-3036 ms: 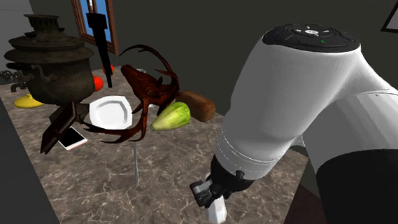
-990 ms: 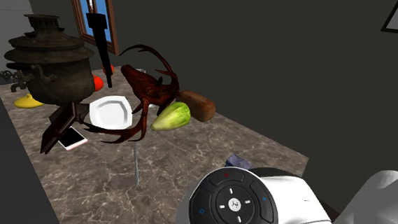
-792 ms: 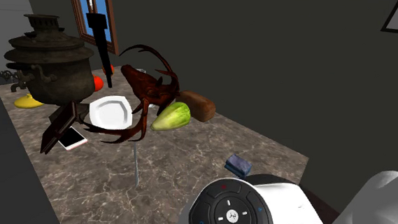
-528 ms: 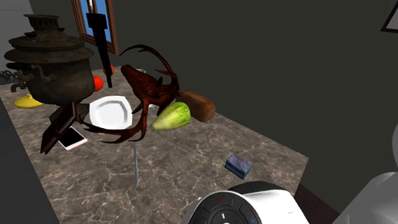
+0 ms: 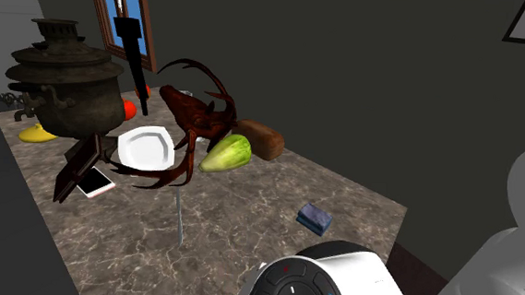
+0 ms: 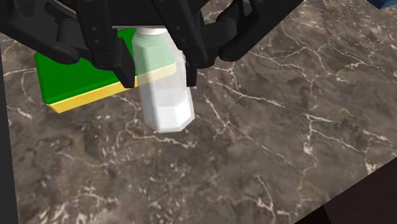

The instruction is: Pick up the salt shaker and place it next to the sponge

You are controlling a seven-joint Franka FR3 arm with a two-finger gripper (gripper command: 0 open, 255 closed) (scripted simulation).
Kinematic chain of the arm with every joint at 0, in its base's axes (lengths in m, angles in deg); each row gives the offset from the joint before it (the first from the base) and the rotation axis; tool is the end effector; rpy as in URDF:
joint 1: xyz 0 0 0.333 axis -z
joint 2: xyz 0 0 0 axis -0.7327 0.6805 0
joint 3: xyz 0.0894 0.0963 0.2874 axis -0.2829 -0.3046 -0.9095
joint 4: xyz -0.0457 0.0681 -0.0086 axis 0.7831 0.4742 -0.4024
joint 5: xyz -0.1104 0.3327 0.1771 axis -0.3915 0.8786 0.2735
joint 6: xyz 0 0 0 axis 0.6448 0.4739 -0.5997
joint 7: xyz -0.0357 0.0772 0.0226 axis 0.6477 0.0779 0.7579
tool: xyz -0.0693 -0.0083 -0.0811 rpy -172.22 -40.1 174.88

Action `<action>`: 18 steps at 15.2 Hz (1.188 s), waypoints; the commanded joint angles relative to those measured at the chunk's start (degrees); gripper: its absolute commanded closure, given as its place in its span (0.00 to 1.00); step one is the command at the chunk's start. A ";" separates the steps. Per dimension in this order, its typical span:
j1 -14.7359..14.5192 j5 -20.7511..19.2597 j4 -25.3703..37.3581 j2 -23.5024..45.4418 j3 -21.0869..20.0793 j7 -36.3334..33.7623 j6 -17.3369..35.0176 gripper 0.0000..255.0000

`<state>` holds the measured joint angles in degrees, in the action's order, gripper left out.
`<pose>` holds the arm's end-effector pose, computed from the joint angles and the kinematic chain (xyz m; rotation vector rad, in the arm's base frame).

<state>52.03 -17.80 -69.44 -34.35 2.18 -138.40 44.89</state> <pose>0.1832 0.4596 0.3477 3.0682 -0.2627 0.3238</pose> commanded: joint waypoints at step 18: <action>-7.79 8.06 3.23 -7.36 7.99 5.98 -7.52 0.00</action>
